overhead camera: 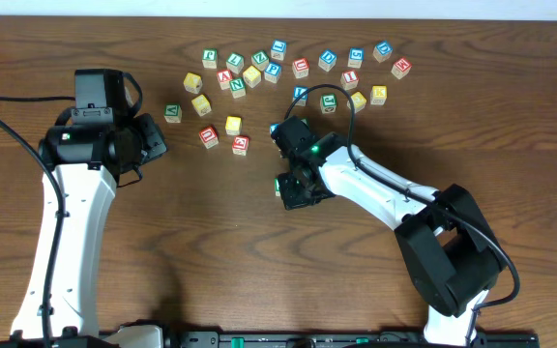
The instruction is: Spell out ROBOT
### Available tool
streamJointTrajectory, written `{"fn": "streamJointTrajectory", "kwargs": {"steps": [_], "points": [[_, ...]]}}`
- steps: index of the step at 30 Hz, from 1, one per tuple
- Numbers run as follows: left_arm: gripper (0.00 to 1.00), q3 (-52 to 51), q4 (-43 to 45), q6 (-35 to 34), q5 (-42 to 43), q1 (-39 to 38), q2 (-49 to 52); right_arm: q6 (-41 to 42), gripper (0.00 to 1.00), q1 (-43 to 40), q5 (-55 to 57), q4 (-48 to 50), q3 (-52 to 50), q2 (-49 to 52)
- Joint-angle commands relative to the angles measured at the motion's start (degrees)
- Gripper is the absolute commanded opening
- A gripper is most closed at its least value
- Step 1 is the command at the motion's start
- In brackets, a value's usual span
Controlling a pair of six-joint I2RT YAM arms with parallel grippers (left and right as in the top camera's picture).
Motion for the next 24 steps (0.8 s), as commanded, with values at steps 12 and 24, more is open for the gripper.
{"fn": "streamJointTrajectory", "kwargs": {"steps": [12, 24], "points": [[0.22, 0.2, -0.4, 1.2, -0.7, 0.2, 0.2, -1.6, 0.01, 1.0, -4.7, -0.1, -0.2, -1.4], [0.22, 0.2, -0.3, 1.2, -0.7, 0.2, 0.2, -0.2, 0.02, 3.2, -2.9, 1.5, -0.2, -1.3]]}}
